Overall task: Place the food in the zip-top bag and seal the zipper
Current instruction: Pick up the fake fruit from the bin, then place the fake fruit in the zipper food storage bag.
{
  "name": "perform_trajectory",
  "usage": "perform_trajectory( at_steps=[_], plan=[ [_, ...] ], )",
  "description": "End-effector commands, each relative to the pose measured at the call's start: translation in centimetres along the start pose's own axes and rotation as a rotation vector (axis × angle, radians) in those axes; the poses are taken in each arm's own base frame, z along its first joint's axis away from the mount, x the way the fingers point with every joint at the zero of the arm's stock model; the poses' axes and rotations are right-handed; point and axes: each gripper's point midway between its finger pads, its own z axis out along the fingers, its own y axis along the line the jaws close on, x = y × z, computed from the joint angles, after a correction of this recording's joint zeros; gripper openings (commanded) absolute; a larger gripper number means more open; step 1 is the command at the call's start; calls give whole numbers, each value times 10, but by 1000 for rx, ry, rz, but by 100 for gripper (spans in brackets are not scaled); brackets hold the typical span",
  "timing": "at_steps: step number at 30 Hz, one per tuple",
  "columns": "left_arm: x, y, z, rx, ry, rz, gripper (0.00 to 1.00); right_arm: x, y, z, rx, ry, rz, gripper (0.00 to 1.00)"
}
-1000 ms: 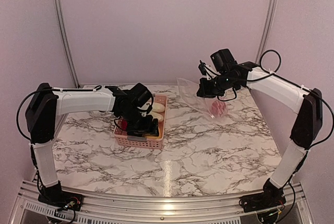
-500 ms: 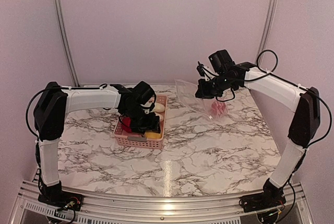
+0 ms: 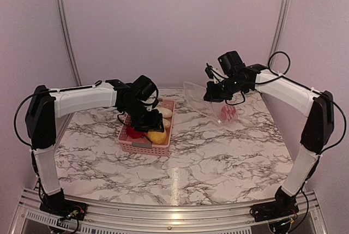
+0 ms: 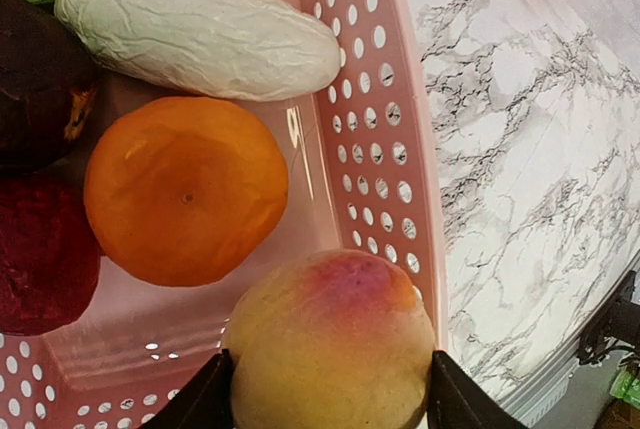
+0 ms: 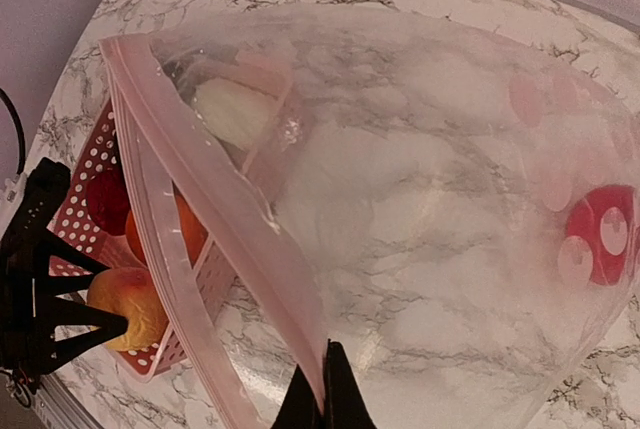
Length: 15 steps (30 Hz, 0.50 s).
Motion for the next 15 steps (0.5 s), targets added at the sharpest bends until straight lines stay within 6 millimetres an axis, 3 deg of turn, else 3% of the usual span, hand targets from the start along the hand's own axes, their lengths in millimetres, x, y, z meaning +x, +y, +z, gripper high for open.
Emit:
perform_trajectory(
  at_steps=[1, 7, 15],
  plan=[
    [-21, -9, -47, 5, -101, 15, 57, -11, 8, -3, -16, -17, -17, 0],
    [-54, -38, -91, 87, -239, 20, 55, -10, 12, -3, -36, -6, -11, 0],
    [-113, -108, -170, 445, -586, 26, 52, -10, 25, -4, -61, -1, -16, 0]
  ],
)
